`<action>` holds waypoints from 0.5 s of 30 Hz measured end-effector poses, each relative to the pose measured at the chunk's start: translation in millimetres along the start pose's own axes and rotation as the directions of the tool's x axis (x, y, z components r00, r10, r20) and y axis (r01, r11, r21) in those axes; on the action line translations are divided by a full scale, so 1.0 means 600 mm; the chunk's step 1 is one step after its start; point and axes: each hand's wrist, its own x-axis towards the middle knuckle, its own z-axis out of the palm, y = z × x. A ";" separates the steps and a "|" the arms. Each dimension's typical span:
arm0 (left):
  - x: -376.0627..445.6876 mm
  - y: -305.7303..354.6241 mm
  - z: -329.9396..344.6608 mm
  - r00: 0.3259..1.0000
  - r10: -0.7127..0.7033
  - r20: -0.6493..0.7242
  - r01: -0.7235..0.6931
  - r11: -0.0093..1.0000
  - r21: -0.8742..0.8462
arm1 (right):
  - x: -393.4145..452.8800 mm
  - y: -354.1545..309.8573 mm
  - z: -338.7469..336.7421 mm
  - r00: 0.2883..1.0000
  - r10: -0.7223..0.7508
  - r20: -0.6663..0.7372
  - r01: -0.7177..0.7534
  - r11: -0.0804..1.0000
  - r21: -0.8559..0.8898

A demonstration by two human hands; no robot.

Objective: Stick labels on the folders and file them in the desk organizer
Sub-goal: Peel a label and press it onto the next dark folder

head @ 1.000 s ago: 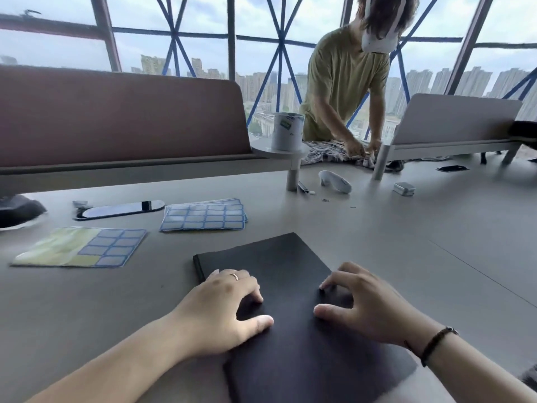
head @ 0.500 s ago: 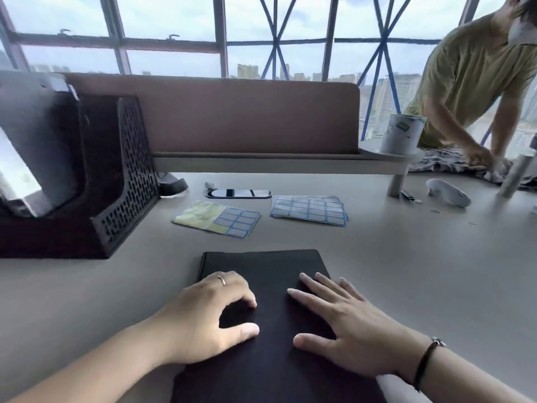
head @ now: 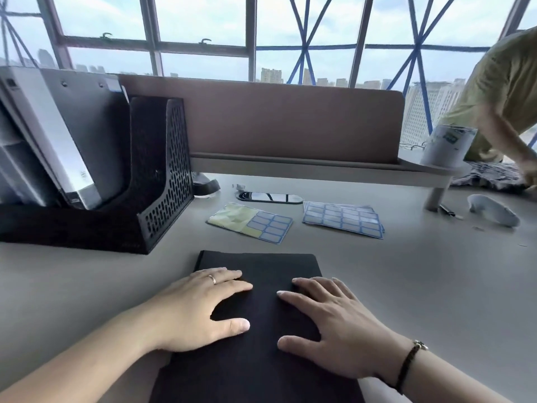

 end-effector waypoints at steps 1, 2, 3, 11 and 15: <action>0.006 0.003 -0.001 1.000 -0.006 -0.029 0.006 1.000 0.006 | 0.002 0.001 -0.002 1.000 -0.009 -0.020 0.009 1.000 0.004; 0.013 0.006 -0.002 0.998 -0.007 -0.061 0.008 1.000 0.011 | 0.006 0.003 -0.005 0.999 -0.023 -0.037 0.023 1.000 0.004; 0.021 0.009 -0.003 0.996 -0.009 -0.090 0.010 1.000 0.015 | 0.010 0.006 -0.008 0.998 -0.038 -0.049 0.038 0.999 0.003; 0.127 -0.006 -0.035 0.970 -0.167 -0.179 0.162 0.986 -0.043 | 0.101 0.049 -0.026 0.983 0.071 -0.171 -0.029 0.972 0.235; 0.191 -0.034 -0.044 0.952 -0.230 -0.202 0.192 0.963 -0.191 | 0.173 0.070 -0.024 0.958 0.159 -0.240 -0.076 0.944 0.322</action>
